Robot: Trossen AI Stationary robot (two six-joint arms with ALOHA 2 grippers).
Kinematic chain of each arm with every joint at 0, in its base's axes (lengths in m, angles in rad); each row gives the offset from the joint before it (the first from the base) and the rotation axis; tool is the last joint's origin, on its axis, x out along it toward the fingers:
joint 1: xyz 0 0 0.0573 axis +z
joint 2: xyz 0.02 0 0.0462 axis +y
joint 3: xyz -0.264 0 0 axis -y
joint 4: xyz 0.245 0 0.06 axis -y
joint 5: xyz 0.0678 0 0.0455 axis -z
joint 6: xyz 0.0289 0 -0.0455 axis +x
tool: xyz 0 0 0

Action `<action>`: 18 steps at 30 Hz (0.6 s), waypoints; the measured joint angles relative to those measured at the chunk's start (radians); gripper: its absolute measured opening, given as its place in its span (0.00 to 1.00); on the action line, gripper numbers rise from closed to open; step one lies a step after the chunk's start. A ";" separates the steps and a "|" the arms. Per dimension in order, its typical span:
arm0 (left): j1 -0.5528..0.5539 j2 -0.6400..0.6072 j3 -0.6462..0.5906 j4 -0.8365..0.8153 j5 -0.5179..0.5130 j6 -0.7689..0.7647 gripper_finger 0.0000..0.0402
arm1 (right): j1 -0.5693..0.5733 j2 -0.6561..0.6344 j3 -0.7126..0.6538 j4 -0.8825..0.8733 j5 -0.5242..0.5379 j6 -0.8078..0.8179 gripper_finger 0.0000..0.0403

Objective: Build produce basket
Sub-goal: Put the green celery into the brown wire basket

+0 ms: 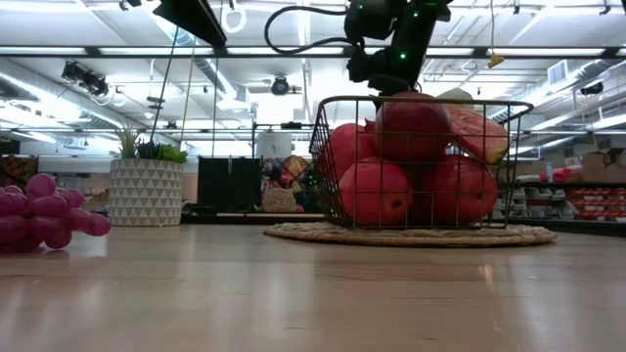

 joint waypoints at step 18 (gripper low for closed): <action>0.000 0.000 0.000 0.005 0.000 -0.001 0.32 | 0.028 -0.029 0.175 -0.088 -0.007 -0.139 0.15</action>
